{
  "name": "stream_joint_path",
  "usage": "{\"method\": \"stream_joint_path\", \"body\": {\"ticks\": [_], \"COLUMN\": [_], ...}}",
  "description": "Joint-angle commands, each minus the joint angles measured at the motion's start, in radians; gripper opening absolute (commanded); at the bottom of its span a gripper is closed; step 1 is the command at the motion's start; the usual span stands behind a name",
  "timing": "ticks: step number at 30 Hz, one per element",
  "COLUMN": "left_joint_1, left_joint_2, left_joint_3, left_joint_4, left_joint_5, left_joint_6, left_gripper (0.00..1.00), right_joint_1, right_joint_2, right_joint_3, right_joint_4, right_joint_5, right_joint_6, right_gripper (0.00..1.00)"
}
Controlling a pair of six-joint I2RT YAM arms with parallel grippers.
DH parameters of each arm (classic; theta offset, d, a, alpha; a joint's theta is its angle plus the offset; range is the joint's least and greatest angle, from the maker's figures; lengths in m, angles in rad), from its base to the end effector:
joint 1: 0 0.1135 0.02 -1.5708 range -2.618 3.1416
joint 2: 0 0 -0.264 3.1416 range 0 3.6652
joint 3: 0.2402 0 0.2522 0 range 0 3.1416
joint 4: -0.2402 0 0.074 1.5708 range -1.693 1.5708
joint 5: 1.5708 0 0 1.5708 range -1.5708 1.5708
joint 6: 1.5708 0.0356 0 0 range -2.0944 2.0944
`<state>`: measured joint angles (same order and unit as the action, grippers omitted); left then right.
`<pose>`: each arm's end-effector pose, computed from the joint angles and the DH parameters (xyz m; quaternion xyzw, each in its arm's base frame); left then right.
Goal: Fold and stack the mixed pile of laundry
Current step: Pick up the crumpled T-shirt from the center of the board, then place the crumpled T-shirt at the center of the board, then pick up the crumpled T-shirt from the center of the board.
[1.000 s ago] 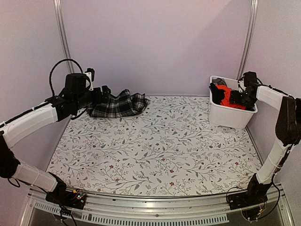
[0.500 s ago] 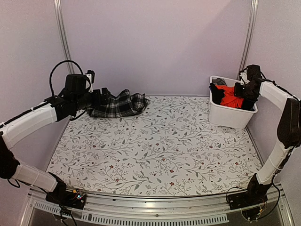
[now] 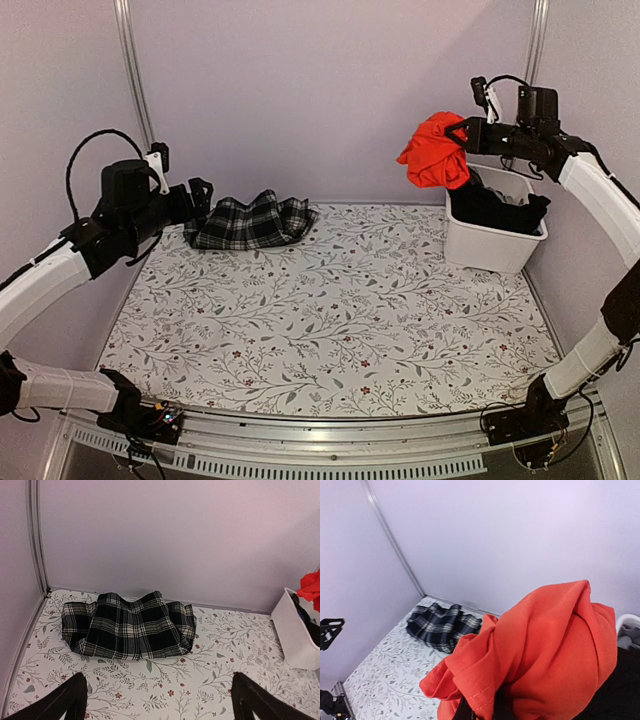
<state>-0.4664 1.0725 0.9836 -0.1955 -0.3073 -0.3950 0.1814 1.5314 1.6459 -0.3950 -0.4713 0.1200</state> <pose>0.2252 -0.1013 0.3531 -0.0635 0.7935 -0.1362 0.5897 0.3391 0.0786 0.4356 -0.1642 0.7723 0.2722 0.5501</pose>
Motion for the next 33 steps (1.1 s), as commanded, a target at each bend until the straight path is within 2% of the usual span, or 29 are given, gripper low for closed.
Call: {"method": "stream_joint_path", "body": {"ticks": [1, 5, 6, 7, 8, 9, 11, 12, 14, 18, 23, 26, 33], "left_joint_1": [0.004, 0.006, 0.005, 0.005, 0.006, 0.005, 0.005, 0.006, 0.003, -0.023, -0.106, -0.148, -0.276], "left_joint_2": [0.026, 0.073, 0.077, 0.077, 0.076, 0.074, 0.068, 0.065, 0.066, 0.096, 0.134, 0.146, 0.168], "left_joint_3": [0.020, 0.084, 0.088, 0.087, 0.082, 0.078, 0.059, 0.037, 0.001, -0.071, -0.173, -0.232, -0.330], "left_joint_4": [0.020, -0.030, -0.029, -0.025, -0.024, -0.027, -0.028, -0.023, -0.007, -0.006, -0.012, -0.019, -0.058], "left_joint_5": [0.011, 0.042, 0.062, 0.086, 0.104, 0.118, 0.154, 0.182, 0.253, 0.379, 0.413, 0.388, 0.343], "left_joint_6": [-0.016, -0.006, 0.000, 0.004, 0.005, 0.001, -0.002, -0.002, 0.011, 0.031, 0.011, -0.034, -0.133], "left_gripper": [1.00, 1.00, 1.00, 1.00, 1.00, 1.00, 1.00, 1.00, 1.00, 1.00, 1.00, 0.97, 0.84], "right_joint_1": [0.146, 0.257, 0.266, 0.269, 0.268, 0.268, 0.258, 0.252, 0.251, 0.260, 0.334, 0.416, 0.550], "right_joint_2": [-0.042, -0.031, -0.026, -0.025, -0.026, -0.027, -0.034, -0.042, -0.071, -0.133, -0.149, -0.124, 0.068], "right_joint_3": [0.063, 0.060, 0.047, -0.002, -0.041, -0.074, -0.170, -0.222, -0.329, -0.538, -0.714, -0.734, -0.650], "right_joint_4": [0.067, 0.072, 0.074, 0.077, 0.059, 0.017, -0.025, -0.025, 0.005, 0.121, 0.231, 0.256, 0.246], "right_joint_5": [-0.198, -0.327, -0.367, -0.395, -0.362, -0.263, -0.092, -0.059, -0.048, -0.138, -0.191, -0.177, -0.131], "right_joint_6": [0.035, 0.026, 0.018, 0.013, 0.006, -0.010, -0.033, -0.033, -0.019, 0.037, 0.108, 0.131, 0.128], "right_gripper": [0.00, 0.00, 0.05, 0.15, 0.36, 0.54, 0.73, 0.76, 0.78, 0.75, 0.71, 0.71, 0.68]}}
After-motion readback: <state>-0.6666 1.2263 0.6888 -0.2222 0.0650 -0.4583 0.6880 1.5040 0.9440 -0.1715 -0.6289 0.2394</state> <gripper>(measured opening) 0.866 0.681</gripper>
